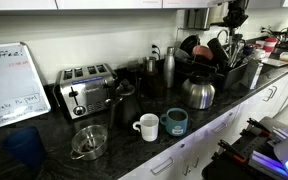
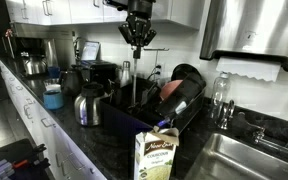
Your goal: Remove the knife from the dish rack and place it on the counter
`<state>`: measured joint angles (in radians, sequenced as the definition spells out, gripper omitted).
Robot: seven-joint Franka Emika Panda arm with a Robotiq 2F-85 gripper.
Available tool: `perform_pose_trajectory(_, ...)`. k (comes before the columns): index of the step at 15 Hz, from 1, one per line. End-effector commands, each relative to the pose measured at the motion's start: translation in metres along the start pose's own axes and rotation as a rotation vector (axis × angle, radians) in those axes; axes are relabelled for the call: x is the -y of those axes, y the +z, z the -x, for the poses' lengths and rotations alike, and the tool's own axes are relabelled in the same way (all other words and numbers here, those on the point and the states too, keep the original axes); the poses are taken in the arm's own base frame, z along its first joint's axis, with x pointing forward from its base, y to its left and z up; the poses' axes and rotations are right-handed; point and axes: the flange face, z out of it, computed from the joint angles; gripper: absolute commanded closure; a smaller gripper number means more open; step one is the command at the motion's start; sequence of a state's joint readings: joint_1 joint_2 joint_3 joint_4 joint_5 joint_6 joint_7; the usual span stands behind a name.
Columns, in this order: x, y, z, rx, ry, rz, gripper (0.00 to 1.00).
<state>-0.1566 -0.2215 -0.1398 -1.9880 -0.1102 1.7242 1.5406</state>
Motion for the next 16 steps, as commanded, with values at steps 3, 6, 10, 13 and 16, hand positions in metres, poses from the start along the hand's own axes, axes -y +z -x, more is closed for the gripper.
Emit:
perform_pose_trajectory(3,-0.005,-0.037,-0.007,0.086,-0.003,-0.119,0.99)
perform_pose_trajectory(6,-0.008,-0.056,-0.010,0.109,-0.010,-0.178,0.99)
perform_pose_trajectory(10,-0.020,-0.077,-0.018,0.138,-0.011,-0.227,0.99)
perform_pose_trajectory(13,-0.039,-0.094,-0.022,0.191,-0.036,-0.261,0.99)
perform_pose_trajectory(16,-0.060,-0.104,-0.019,0.277,-0.071,-0.291,0.99)
